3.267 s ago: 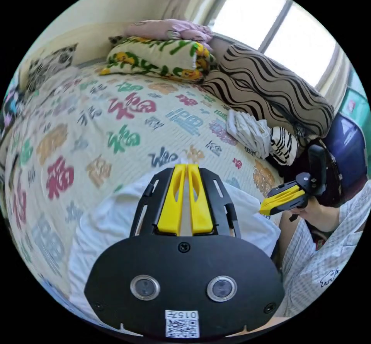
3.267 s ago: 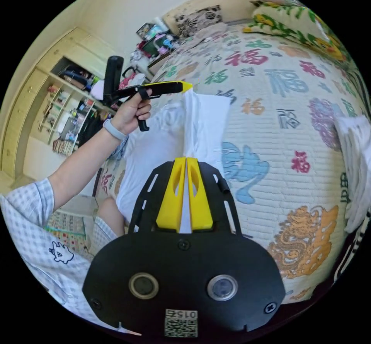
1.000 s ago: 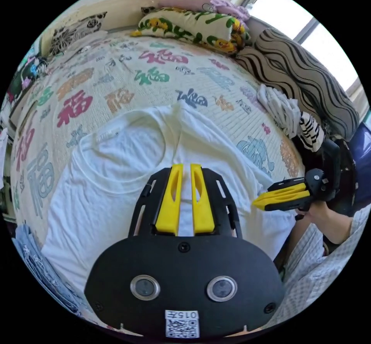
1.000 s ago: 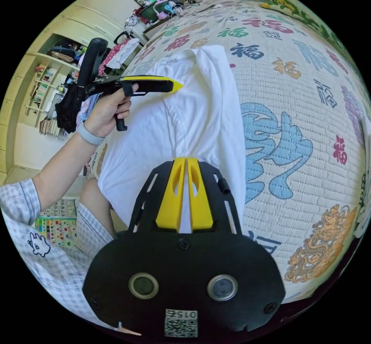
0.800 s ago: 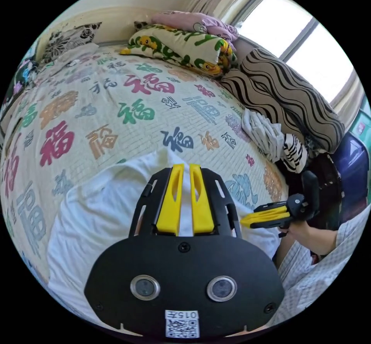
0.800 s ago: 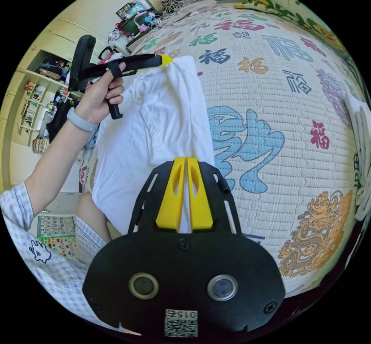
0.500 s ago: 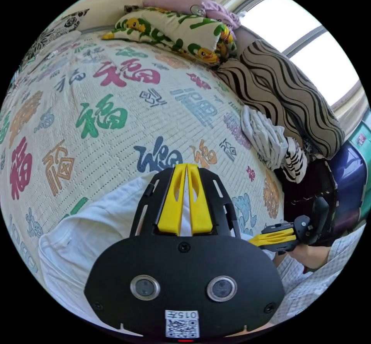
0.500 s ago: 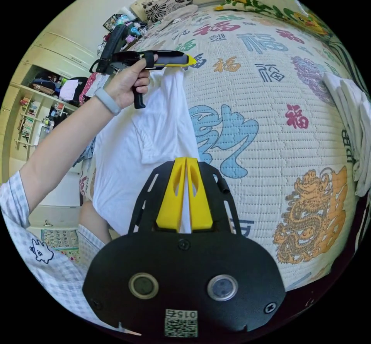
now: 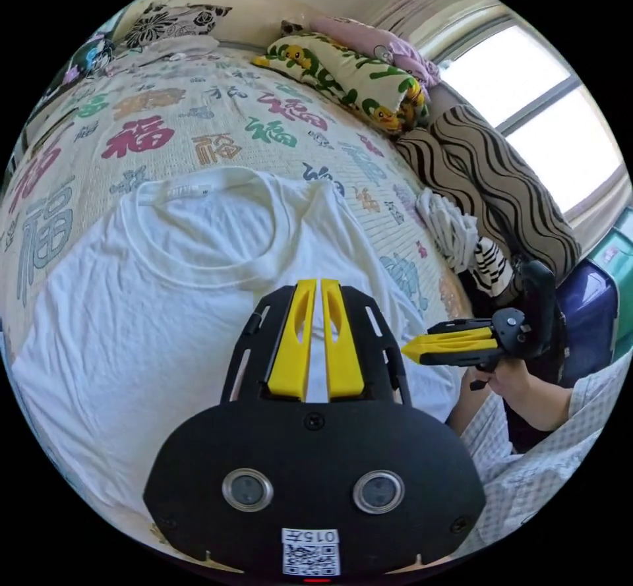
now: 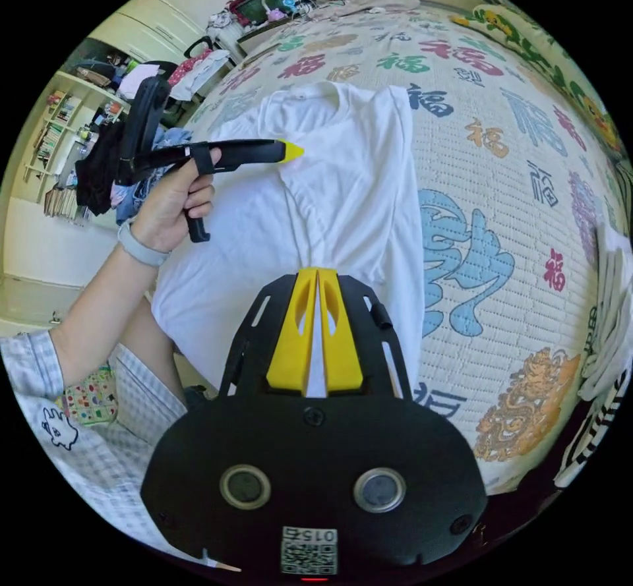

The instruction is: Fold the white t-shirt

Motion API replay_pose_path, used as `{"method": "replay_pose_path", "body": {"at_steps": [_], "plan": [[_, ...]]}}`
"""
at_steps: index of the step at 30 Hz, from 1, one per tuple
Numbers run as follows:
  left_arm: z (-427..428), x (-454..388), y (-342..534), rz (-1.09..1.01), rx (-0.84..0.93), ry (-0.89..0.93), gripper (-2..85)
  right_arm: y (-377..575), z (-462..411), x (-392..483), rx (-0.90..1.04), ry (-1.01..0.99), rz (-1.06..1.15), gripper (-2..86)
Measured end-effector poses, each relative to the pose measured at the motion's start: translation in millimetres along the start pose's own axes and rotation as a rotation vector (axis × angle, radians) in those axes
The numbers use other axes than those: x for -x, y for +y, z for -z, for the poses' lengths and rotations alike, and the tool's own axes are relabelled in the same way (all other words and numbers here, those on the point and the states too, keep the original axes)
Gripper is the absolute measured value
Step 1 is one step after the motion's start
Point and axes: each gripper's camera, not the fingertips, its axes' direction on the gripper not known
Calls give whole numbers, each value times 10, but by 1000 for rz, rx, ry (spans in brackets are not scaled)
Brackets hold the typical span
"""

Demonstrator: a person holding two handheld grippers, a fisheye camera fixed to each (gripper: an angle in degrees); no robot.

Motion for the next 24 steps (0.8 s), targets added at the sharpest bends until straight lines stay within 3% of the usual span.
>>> {"method": "replay_pose_path", "body": {"at_steps": [5, 9, 13, 19, 24], "plan": [[1465, 178, 844, 90, -196, -100, 67, -406, 9, 498, -39, -50, 127, 7], [2457, 828, 1839, 314, -318, -292, 69, -1068, -474, 1220, 3, -69, 245, 17], [2942, 1394, 2394, 476, -377, -222, 83, -1682, -1269, 2020, 97, -109, 335, 28], [3166, 1882, 2500, 494, -315, -19, 92, -2516, -2372, 2824, 245, 58, 420, 55], [3317, 1886, 2379, 459, -273, -27, 92, -3032, -3067, 3060, 353, 97, 365, 71]]}}
